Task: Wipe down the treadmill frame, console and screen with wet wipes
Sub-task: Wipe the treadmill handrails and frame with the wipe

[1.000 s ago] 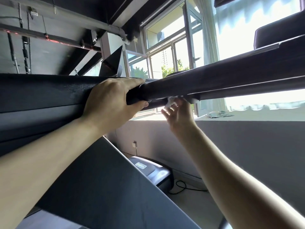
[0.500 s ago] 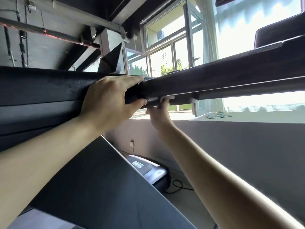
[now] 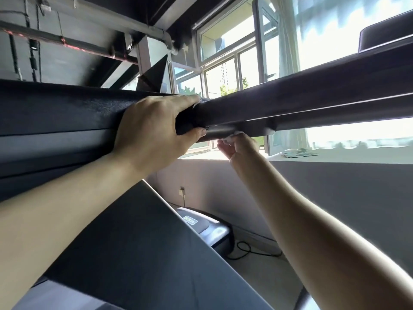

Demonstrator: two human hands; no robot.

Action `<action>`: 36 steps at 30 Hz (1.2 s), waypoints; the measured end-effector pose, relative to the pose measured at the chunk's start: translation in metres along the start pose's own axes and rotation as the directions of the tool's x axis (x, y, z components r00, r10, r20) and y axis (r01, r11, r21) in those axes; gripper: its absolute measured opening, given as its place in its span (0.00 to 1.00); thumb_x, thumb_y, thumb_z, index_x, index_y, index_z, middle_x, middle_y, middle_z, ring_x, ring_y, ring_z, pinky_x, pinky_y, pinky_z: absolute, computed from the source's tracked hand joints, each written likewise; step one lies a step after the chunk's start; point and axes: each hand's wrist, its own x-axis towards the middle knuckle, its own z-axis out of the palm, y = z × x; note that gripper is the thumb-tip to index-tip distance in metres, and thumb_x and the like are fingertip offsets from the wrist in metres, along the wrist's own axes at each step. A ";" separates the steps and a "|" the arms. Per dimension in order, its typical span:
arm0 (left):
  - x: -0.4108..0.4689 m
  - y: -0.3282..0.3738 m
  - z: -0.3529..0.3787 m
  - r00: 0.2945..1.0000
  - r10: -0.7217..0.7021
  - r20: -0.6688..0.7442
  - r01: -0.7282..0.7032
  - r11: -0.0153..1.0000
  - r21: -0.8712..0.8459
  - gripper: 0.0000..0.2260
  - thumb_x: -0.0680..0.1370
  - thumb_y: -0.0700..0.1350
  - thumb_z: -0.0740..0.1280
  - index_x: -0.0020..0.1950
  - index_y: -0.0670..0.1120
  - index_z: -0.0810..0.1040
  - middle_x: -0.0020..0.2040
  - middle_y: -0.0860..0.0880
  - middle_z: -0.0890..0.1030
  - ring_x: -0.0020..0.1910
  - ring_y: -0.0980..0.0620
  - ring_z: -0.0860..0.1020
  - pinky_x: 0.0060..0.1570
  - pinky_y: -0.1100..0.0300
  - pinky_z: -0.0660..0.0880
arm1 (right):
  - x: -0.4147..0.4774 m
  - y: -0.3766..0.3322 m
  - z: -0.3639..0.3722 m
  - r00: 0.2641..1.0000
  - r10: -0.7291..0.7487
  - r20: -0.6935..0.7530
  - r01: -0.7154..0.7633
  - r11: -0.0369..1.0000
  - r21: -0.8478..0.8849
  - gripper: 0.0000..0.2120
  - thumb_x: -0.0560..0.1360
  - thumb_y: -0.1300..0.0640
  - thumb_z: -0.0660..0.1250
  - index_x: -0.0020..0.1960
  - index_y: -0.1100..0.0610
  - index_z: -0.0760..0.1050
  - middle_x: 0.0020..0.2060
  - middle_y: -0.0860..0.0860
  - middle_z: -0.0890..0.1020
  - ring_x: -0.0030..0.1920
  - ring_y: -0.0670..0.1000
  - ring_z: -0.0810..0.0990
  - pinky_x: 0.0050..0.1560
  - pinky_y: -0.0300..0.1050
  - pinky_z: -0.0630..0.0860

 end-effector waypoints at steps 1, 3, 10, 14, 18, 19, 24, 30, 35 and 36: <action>0.000 0.000 0.000 1.000 0.002 -0.002 -0.002 1.000 0.004 0.25 0.73 0.57 0.72 0.69 0.53 0.80 0.61 0.51 0.85 0.59 0.47 0.83 0.58 0.54 0.77 | 0.000 0.000 0.006 1.000 0.004 -0.011 -0.004 1.000 0.002 0.11 0.74 0.78 0.60 0.40 0.65 0.72 0.34 0.60 0.77 0.34 0.55 0.80 0.49 0.49 0.85; 0.000 0.001 0.000 1.000 0.004 0.001 -0.004 1.000 0.006 0.24 0.73 0.57 0.73 0.69 0.53 0.80 0.59 0.50 0.85 0.57 0.46 0.83 0.57 0.54 0.77 | -0.006 0.011 0.021 1.000 0.019 -0.003 -0.019 1.000 -0.007 0.09 0.74 0.77 0.62 0.45 0.66 0.77 0.34 0.60 0.81 0.33 0.55 0.82 0.49 0.50 0.85; 0.001 0.000 -0.001 1.000 -0.013 0.011 0.013 1.000 -0.024 0.26 0.73 0.59 0.71 0.70 0.54 0.79 0.60 0.51 0.85 0.59 0.47 0.82 0.58 0.54 0.77 | -0.043 0.041 0.029 0.984 0.028 0.178 -0.026 1.000 -0.012 0.10 0.76 0.72 0.59 0.45 0.63 0.78 0.30 0.55 0.82 0.33 0.52 0.84 0.39 0.48 0.85; 0.000 0.001 -0.002 1.000 0.004 -0.001 -0.004 0.999 -0.047 0.24 0.72 0.58 0.71 0.68 0.54 0.81 0.56 0.51 0.86 0.55 0.46 0.83 0.55 0.52 0.79 | -0.009 0.027 -0.001 0.946 -0.318 -0.056 0.306 0.938 -0.160 0.03 0.77 0.63 0.67 0.51 0.62 0.77 0.39 0.57 0.85 0.33 0.53 0.86 0.30 0.49 0.83; 0.000 0.000 -0.002 1.000 0.003 -0.019 -0.004 0.999 -0.034 0.25 0.72 0.58 0.71 0.68 0.53 0.81 0.58 0.50 0.86 0.57 0.46 0.83 0.57 0.53 0.77 | 0.016 0.020 -0.015 0.776 -0.629 -0.059 0.491 0.659 -0.569 0.08 0.73 0.52 0.69 0.38 0.54 0.80 0.29 0.52 0.82 0.29 0.53 0.84 0.31 0.53 0.82; 0.000 0.000 -0.001 1.000 0.004 -0.023 -0.005 0.999 -0.034 0.26 0.72 0.59 0.71 0.68 0.52 0.81 0.58 0.50 0.86 0.57 0.46 0.83 0.57 0.53 0.77 | 0.020 0.019 -0.017 0.752 -0.657 -0.055 0.481 0.604 -0.635 0.10 0.72 0.51 0.69 0.36 0.55 0.81 0.27 0.53 0.80 0.30 0.52 0.82 0.32 0.49 0.80; -0.001 0.000 0.000 1.000 0.006 -0.020 -0.006 1.000 -0.024 0.26 0.73 0.59 0.72 0.69 0.52 0.80 0.59 0.50 0.86 0.57 0.45 0.83 0.57 0.52 0.77 | 0.017 0.011 -0.006 0.789 -0.606 -0.104 0.471 0.704 -0.532 0.08 0.68 0.63 0.69 0.30 0.57 0.80 0.24 0.49 0.78 0.31 0.47 0.76 0.32 0.40 0.71; -0.002 0.000 -0.001 1.000 0.003 -0.025 -0.004 0.999 -0.031 0.25 0.73 0.56 0.75 0.68 0.52 0.81 0.57 0.49 0.86 0.56 0.44 0.83 0.56 0.52 0.77 | 0.003 -0.003 0.000 0.969 -0.232 -0.091 0.240 0.966 0.093 0.10 0.76 0.73 0.64 0.40 0.62 0.78 0.30 0.54 0.83 0.30 0.53 0.83 0.37 0.45 0.84; -0.001 0.002 -0.004 1.000 0.009 -0.026 -0.010 0.999 -0.048 0.20 0.72 0.57 0.72 0.62 0.54 0.83 0.50 0.48 0.87 0.49 0.43 0.83 0.50 0.50 0.79 | 0.003 0.000 -0.004 0.987 -0.155 -0.052 0.161 0.978 0.136 0.12 0.77 0.71 0.68 0.37 0.60 0.76 0.26 0.53 0.81 0.24 0.47 0.80 0.30 0.41 0.81; -0.002 0.003 -0.004 1.000 0.005 -0.029 -0.006 0.999 -0.050 0.20 0.72 0.57 0.72 0.63 0.54 0.83 0.50 0.49 0.87 0.49 0.43 0.83 0.50 0.51 0.79 | 0.002 0.003 -0.002 0.986 -0.160 -0.052 0.165 0.980 0.109 0.12 0.77 0.71 0.68 0.36 0.60 0.76 0.25 0.52 0.79 0.22 0.47 0.77 0.27 0.40 0.78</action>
